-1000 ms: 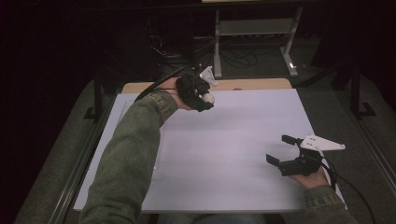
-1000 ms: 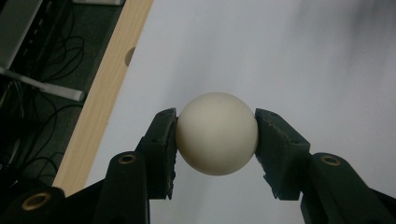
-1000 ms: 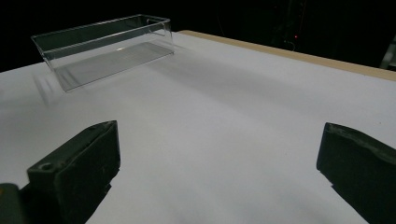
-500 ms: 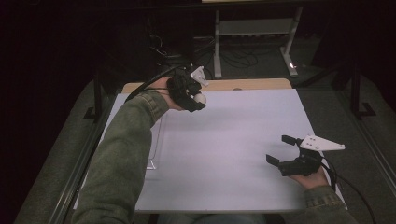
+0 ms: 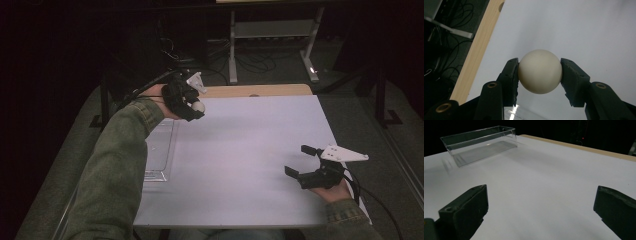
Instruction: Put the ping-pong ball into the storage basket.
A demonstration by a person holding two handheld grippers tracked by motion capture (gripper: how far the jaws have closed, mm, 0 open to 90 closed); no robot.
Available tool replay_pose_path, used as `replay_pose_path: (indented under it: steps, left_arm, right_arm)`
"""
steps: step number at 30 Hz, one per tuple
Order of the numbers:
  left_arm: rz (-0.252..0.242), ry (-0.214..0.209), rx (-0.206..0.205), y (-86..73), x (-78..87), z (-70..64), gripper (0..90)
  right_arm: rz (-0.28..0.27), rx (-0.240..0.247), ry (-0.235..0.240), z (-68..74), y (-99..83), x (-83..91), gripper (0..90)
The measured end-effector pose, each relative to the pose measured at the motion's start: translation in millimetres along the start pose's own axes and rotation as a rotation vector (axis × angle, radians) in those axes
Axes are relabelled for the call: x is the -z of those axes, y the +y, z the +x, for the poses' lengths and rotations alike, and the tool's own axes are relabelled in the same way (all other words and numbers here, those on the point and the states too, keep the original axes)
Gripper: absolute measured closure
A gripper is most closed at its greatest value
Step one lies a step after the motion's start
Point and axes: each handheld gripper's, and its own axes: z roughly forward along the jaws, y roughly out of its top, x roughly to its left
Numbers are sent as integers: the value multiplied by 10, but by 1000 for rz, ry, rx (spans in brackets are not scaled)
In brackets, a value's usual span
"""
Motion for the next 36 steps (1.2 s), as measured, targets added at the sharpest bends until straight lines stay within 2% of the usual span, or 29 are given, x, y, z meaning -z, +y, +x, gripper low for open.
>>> replay_pose_path:
  steps: [9, 14, 23, 36]
  left_arm:
    - [10, 11, 19, -138, 86, 26, 509]
    - [34, 9, 15, -203, 109, 35, 509]
    - [56, 17, 33, -336, 168, 48, 509]
    - [106, 2, 46, -521, 170, 55, 509]
  right_arm:
    - [2, -2, -2, 2, -3, 1, 0]
    - [4, 1, -5, -5, -6, 5, 0]
    - [3, 0, -7, -4, -10, 14, 0]
    - [6, 2, -8, -3, -12, 12, 0]
